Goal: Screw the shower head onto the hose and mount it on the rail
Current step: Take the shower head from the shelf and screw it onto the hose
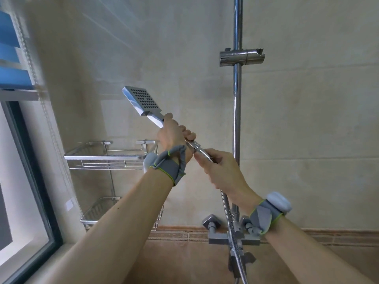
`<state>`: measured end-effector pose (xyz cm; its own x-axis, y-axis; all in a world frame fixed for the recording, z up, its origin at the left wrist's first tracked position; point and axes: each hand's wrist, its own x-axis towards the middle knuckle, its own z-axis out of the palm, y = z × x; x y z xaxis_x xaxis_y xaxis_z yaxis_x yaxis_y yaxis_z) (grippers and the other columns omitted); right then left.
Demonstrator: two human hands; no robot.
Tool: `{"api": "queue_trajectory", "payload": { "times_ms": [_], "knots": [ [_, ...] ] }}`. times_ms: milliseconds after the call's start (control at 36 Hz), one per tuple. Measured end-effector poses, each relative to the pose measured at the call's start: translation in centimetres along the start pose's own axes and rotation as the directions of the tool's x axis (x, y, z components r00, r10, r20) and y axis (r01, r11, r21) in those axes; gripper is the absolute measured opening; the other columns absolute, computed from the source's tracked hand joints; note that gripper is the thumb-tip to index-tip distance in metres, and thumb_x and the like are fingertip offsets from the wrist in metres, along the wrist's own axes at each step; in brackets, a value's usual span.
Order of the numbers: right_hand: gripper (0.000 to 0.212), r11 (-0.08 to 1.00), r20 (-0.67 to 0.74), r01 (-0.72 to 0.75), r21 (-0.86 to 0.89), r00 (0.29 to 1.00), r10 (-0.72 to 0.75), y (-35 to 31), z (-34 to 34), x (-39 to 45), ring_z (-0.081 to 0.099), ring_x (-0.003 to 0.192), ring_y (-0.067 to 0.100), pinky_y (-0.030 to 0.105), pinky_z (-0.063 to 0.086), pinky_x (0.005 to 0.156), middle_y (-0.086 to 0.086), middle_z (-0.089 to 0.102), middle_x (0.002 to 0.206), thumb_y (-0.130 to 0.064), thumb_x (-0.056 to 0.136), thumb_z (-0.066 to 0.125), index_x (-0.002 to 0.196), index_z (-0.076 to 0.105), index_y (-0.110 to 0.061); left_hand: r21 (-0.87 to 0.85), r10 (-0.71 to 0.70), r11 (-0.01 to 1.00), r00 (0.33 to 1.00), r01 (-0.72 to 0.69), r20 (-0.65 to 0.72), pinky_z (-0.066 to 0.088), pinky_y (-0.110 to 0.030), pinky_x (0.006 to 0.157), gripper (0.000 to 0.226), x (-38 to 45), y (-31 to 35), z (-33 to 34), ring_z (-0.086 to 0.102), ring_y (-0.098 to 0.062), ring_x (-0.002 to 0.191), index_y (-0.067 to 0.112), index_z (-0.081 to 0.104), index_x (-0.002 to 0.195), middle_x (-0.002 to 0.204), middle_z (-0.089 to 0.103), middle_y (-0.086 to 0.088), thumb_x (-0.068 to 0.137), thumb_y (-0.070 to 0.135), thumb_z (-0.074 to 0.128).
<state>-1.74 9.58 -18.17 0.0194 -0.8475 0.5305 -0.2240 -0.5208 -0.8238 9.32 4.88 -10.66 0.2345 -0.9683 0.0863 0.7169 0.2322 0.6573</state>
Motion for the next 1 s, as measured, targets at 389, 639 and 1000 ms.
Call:
{"api": "queue_trajectory", "payload": {
  "times_ms": [389,639,1000],
  "knots": [
    [0.018,0.855,-0.048,0.288,-0.430,0.939,-0.341,1.0,0.3,-0.1,0.044,0.048,0.009,0.012,0.034,0.050,-0.013,0.047,0.055,-0.030,0.095,0.064,0.099,0.070,-0.014,-0.082,-0.058,0.995,0.996,0.063,0.061,0.027,-0.010,0.037,0.038,1.0,-0.5,-1.4,0.030,-0.009,0.023,0.016,0.032,0.061,0.030,0.032,0.006,0.097,0.026,0.039],
    [0.031,0.781,0.339,-0.437,0.446,0.890,0.305,-0.8,-0.5,0.2,0.015,0.039,0.009,0.019,0.011,0.038,-0.006,0.020,0.050,-0.039,0.095,0.062,0.087,0.063,-0.009,-0.056,-0.061,0.996,0.979,0.073,0.196,0.021,-0.014,0.037,0.039,1.1,0.0,-0.4,0.020,-0.009,0.033,0.019,0.038,0.061,0.044,0.021,0.006,0.095,0.033,0.048],
    [0.038,0.879,0.138,0.180,-0.441,0.982,-0.131,0.3,0.0,-0.1,0.045,0.059,0.024,0.035,0.029,0.056,-0.003,0.049,0.059,-0.044,0.102,0.044,0.085,0.055,-0.012,-0.085,-0.104,0.989,0.979,0.120,0.177,0.022,-0.015,0.037,0.036,1.2,-0.4,-1.5,0.022,-0.010,0.032,0.020,0.037,0.062,0.043,0.023,0.006,0.094,0.032,0.048]
  ]
}}
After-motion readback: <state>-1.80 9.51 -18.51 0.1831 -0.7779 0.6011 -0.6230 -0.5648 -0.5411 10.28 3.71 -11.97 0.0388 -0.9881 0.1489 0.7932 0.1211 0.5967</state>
